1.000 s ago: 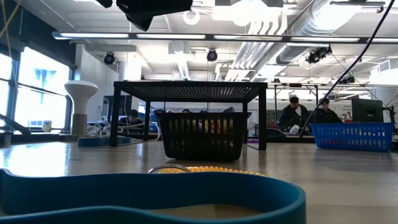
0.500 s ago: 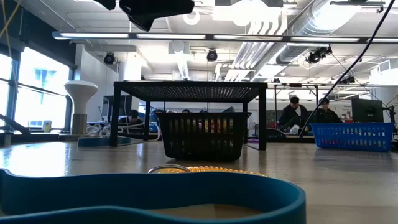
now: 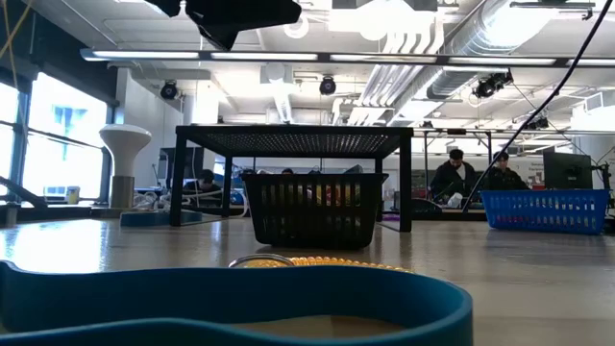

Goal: Pick & Place Office Desk Supplies
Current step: Put the purple spring keychain into the blue bin

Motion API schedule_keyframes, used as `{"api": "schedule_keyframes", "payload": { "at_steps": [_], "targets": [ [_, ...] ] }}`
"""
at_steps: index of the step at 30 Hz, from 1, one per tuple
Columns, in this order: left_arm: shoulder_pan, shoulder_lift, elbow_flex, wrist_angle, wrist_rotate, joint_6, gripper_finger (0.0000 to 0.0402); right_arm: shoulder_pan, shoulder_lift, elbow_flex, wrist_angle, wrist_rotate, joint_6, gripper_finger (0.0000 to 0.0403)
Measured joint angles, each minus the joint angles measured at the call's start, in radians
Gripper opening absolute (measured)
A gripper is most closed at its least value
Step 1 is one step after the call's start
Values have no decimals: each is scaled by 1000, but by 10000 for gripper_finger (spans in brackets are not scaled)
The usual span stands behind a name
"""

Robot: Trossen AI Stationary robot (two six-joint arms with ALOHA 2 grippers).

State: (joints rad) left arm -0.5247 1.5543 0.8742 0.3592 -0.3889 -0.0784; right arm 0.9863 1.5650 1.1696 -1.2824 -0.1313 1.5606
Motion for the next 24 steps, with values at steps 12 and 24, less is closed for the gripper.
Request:
{"api": "schedule_keyframes", "payload": {
  "at_steps": [12, 24],
  "targets": [
    [87, 0, 0, -94, 95, -24, 143, -188, -1, 119, -122, 457, -263, 151],
    [141, -2, 0, -170, 160, -54, 143, -710, -68, 203, -286, 833, -659, 151]
  ]
}}
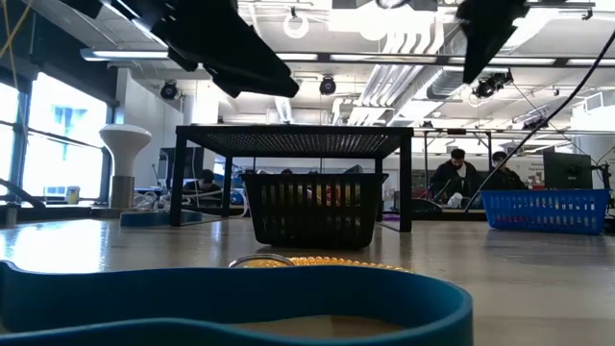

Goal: Pick & Place Office Desk Supplies
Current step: Put the purple spring keychain into the blue bin

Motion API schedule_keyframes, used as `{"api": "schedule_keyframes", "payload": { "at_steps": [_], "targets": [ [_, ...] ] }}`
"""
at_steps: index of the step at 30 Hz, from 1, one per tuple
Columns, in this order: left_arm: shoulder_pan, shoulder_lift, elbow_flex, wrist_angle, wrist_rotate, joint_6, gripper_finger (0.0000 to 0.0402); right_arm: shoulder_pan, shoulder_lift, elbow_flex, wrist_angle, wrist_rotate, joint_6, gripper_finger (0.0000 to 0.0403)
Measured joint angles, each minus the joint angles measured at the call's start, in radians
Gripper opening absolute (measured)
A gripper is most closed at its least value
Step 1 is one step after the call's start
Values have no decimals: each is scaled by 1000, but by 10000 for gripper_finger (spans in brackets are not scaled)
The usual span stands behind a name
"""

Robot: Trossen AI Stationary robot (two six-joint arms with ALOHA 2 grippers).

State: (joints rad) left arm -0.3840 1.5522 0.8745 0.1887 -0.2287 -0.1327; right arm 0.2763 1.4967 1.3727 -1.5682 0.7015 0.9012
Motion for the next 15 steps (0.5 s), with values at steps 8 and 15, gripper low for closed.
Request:
{"api": "schedule_keyframes", "payload": {
  "at_steps": [8, 15],
  "targets": [
    [-74, -23, 1, -88, 0, -78, 143, -489, -110, 0, 106, -80, -513, 151],
    [-113, -24, 1, -117, 0, -125, 143, -866, -106, 0, 410, -533, -871, 151]
  ]
}}
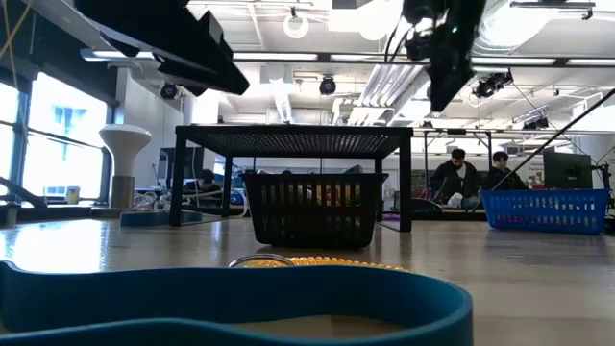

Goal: Pick & Place Office Desk Supplies
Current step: Put the purple spring keychain into the blue bin

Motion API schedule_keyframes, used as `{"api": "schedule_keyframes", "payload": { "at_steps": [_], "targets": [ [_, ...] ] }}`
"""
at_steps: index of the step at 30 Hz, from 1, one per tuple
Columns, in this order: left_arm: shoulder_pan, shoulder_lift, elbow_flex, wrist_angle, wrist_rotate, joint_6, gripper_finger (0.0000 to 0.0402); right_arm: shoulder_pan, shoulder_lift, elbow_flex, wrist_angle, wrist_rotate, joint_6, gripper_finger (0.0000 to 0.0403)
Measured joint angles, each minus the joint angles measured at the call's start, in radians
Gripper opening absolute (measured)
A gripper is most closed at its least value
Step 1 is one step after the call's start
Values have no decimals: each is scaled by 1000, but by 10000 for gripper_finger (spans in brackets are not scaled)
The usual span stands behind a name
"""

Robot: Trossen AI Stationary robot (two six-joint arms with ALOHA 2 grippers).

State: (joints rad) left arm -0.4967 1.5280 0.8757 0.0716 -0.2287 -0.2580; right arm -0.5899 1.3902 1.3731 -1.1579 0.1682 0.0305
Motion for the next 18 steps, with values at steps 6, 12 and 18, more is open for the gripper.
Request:
{"api": "schedule_keyframes", "payload": {
  "at_steps": [6, 12, 18],
  "targets": [
    [-14, 0, 0, -22, 3, -46, 143, -152, 124, -2, 109, -46, -38, 151],
    [19, 0, 0, -57, 13, -49, 143, -222, 277, -2, 129, -45, 120, 151],
    [73, 0, -1, -68, 116, -50, 143, -245, 416, -2, 183, -56, 250, 141]
  ]
}}
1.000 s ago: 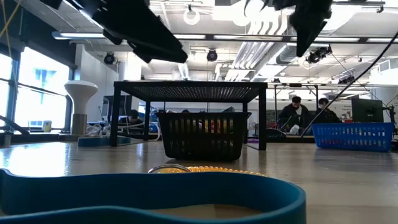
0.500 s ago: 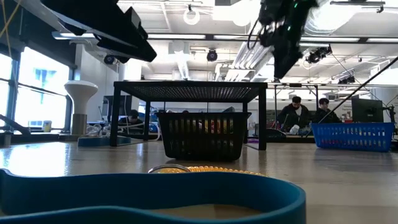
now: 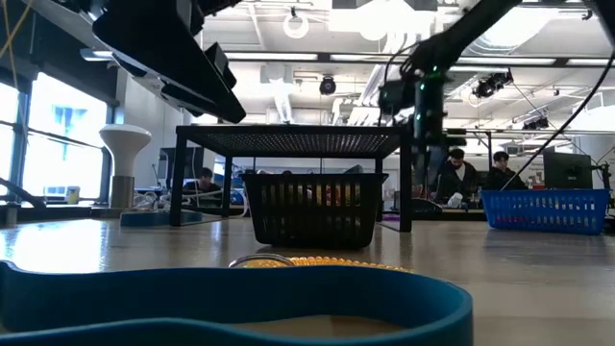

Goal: Pick & Place Office Desk Supplies
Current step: Put the purple spring keychain into the blue bin

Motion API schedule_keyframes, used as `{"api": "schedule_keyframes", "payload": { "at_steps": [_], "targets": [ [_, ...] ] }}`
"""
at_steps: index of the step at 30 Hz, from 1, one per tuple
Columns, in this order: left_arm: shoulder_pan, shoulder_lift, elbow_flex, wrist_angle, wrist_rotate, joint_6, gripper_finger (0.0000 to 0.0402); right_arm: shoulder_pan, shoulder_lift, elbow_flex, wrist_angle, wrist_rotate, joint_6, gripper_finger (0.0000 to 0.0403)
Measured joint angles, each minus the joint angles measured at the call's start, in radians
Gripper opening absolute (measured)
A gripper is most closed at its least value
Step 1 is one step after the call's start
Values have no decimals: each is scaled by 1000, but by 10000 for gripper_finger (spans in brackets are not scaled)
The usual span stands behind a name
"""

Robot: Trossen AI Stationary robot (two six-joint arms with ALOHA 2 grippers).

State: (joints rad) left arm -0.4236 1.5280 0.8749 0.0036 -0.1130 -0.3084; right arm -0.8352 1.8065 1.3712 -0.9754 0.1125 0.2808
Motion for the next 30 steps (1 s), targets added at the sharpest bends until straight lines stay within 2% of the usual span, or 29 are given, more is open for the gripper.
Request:
{"api": "schedule_keyframes", "payload": {
  "at_steps": [4, 10, 15, 17, 21, 23, 26, 30],
  "targets": [
    [17, 0, 0, -1, 23, 0, 143, -11, 57, 0, 102, -42, 65, 131],
    [18, 0, 0, -2, 25, 0, 143, -36, 73, 0, 252, -116, 168, 130],
    [15, 0, 0, -20, 25, 0, 143, -54, 73, 0, 247, -181, 188, 128],
    [15, 0, 0, -24, 25, 0, 143, -64, 73, 0, 249, -150, 198, 125],
    [15, 0, 0, -25, 25, 1, 143, -89, 73, 0, 268, 21, 309, 123],
    [15, 0, 0, -26, 25, 1, 143, -99, 73, 0, 252, 57, 344, 123],
    [15, 0, 0, -32, 25, 5, 143, -104, 81, 0, 256, 54, 348, 123],
    [15, 0, 0, -35, 33, 5, 143, -103, 131, 0, 255, -55, 371, 123]
  ]
}}
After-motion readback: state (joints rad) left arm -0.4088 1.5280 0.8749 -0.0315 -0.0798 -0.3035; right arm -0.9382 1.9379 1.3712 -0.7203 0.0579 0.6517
